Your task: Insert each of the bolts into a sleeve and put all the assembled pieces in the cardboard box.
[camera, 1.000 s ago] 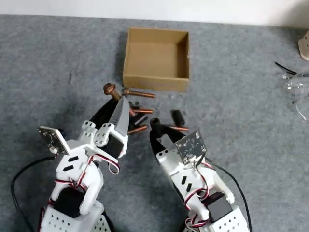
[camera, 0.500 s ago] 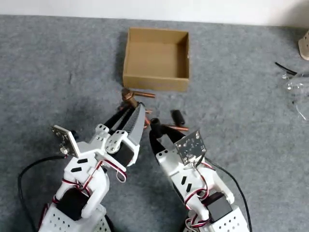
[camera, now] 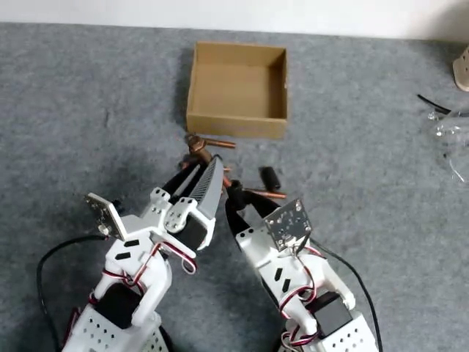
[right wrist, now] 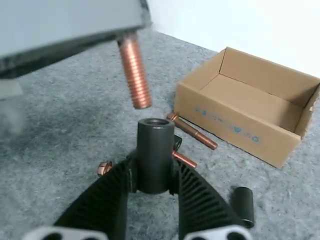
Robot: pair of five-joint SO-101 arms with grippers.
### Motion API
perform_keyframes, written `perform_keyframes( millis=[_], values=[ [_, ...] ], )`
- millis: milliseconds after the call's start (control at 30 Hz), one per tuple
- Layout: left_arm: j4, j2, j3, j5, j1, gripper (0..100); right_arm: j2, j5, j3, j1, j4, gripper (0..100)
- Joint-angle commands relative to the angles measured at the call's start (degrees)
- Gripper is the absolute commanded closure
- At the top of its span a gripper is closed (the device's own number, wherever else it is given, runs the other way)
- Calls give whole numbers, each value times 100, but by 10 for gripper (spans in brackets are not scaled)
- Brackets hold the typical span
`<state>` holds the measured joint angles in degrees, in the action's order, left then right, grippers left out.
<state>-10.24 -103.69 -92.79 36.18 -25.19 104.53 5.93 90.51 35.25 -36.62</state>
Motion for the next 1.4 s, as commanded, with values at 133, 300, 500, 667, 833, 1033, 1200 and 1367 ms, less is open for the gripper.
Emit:
perform_keyframes(
  millis=[133,300,500,667,833,1033,1200,1367],
  values=[
    [158,-31,84,-9,-119,994,92,62,-75,57,242,995],
    [141,-22,57,-9,-127,994,92,62,-75,57,242,995],
    [132,-22,-13,-9,-242,994,92,62,-66,48,198,995],
    [132,-22,-66,-9,-207,994,92,79,-75,110,-75,995],
    [132,-22,-66,-9,-189,994,92,396,-75,154,-75,995],
    [-9,-22,-180,0,-101,994,92,369,-75,356,-75,995],
    [-316,-57,-110,0,-268,994,92,369,-101,295,-66,995],
    [-316,-66,-75,0,-286,994,92,369,-110,119,-57,995]
  ],
)
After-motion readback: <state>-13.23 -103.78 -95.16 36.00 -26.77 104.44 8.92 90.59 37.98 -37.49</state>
